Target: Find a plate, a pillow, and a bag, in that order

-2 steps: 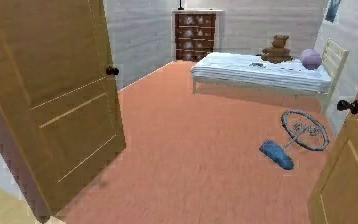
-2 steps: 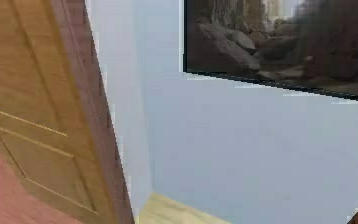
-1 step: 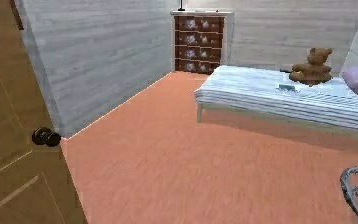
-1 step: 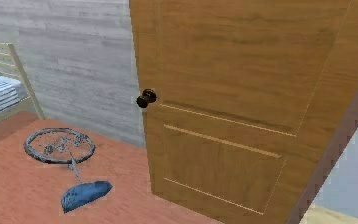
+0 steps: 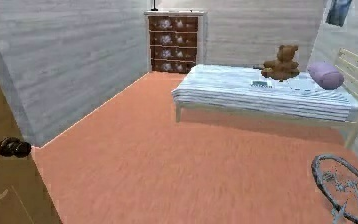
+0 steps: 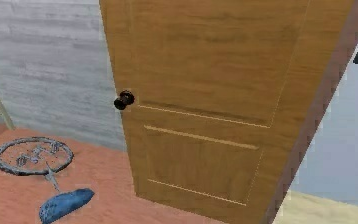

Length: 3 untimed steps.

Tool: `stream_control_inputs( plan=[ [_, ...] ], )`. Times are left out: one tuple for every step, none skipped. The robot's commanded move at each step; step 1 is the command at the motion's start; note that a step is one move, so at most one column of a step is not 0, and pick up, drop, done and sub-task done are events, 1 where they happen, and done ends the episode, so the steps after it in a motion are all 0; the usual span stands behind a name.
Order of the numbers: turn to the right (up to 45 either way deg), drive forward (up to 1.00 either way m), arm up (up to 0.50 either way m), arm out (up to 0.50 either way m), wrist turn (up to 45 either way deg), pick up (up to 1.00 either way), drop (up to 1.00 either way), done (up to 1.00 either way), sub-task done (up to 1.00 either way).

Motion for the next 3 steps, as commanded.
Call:
stream_control_inputs(
  plan=[
    [0.0,0.75,0.0,0.0,0.0,0.0,0.0,0.0,0.0],
    [-42.0,0.0,0.0,0.0,0.0,0.0,0.0,0.0,0.0],
    [0.0,0.5,0.0,0.0,0.0,0.0,0.0,0.0,0.0]
  ],
)
